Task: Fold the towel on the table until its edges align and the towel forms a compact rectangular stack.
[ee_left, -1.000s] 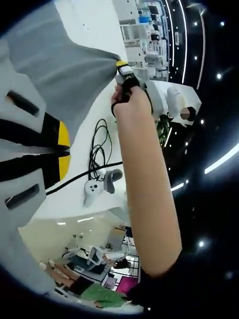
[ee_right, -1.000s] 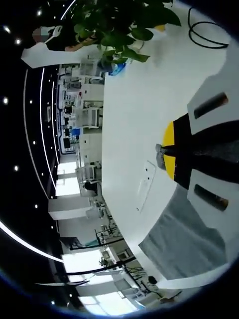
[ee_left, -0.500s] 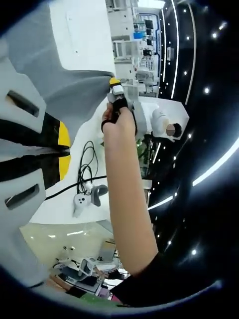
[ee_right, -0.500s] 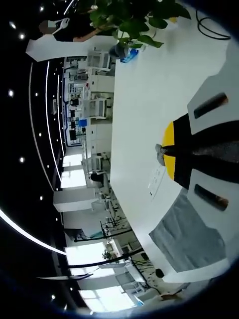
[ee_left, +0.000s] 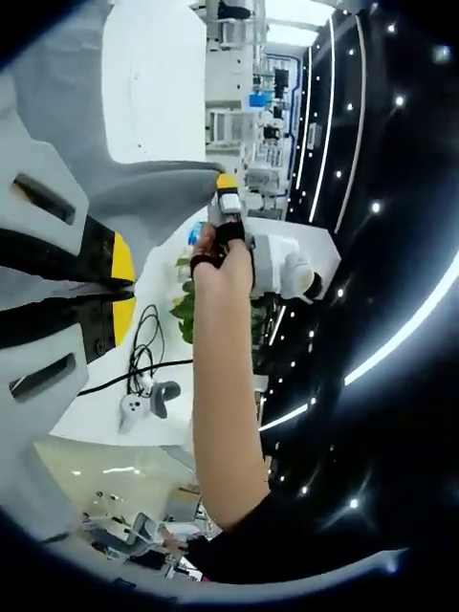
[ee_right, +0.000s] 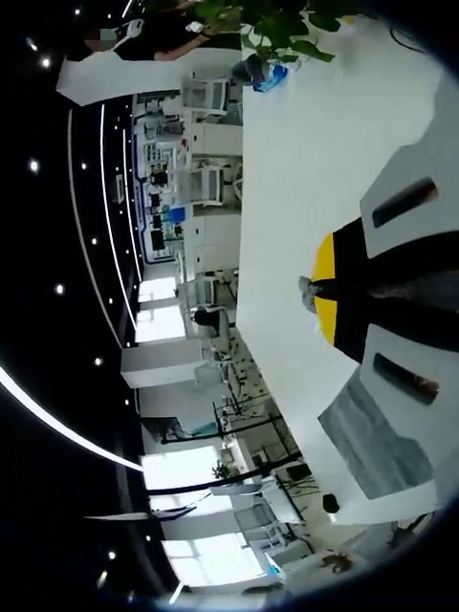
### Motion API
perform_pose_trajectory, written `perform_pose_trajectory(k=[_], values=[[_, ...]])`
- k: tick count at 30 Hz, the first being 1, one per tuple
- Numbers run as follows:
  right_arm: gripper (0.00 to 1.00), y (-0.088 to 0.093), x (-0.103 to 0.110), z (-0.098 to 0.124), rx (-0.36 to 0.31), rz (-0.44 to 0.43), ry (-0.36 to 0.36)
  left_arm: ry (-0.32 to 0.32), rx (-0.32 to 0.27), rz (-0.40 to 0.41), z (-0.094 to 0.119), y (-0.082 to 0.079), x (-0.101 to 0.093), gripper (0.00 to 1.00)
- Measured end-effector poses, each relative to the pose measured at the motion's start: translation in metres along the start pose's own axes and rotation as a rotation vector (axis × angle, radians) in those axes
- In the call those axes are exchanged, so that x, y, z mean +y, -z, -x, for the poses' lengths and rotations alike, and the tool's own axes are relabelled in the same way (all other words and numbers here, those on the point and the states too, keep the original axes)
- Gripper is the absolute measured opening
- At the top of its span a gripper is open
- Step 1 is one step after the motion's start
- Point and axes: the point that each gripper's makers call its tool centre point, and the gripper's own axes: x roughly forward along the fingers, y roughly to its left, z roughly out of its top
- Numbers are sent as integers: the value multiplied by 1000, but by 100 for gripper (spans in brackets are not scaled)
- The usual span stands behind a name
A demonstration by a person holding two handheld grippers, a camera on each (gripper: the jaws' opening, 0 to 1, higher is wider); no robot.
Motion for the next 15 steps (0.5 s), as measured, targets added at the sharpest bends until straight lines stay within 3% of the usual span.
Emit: perform_pose_trajectory(k=[6,15], values=[[1,-14,33,-7,-23,3,-34,-67,-33,1,35,-14,22,3],[1,-20,61,-20,-51,9,-68,-132,-57,27,72,-22,50,3]])
